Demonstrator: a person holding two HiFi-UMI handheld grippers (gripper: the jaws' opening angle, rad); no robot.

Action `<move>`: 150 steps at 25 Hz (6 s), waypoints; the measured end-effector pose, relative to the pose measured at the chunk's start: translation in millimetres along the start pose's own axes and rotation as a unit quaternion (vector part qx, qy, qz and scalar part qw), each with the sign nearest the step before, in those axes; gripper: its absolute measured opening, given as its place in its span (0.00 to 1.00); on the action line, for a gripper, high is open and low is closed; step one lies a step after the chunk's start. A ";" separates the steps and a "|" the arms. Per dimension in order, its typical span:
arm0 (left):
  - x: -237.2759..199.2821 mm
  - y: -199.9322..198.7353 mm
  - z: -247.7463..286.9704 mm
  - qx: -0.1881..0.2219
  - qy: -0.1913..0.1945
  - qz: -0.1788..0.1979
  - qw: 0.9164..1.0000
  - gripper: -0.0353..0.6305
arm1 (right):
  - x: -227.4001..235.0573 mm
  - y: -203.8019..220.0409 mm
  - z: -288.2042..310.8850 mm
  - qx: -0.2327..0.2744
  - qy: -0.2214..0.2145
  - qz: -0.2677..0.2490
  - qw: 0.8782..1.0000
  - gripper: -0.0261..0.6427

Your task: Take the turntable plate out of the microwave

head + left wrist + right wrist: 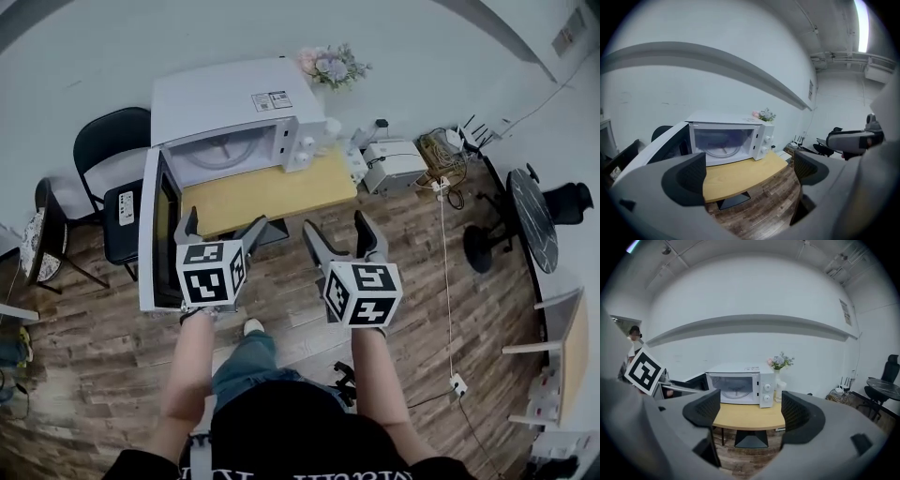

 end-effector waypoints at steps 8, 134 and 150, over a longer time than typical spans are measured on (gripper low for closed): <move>-33.8 -0.5 39.0 0.027 -0.041 -0.051 0.997 0.89 | 3.7 4.3 84.4 -0.020 -0.058 0.004 0.998 0.62; -164.6 93.3 228.1 0.076 -0.086 -0.632 0.766 0.09 | -13.3 150.0 413.2 -0.060 -0.178 0.635 0.750 0.13; -165.1 89.5 220.9 0.120 -0.032 -0.599 0.791 0.16 | -13.7 157.2 410.9 -0.035 -0.209 0.678 0.704 0.11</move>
Point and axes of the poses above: the fingertips, and each gripper's own axes: z forward along the fingers, x to its right, y out of its underside, the point moved 10 cm from there along -z, backward along the fingers, and after that the axes turned 4 degrees about x, right-handed, at the moved point
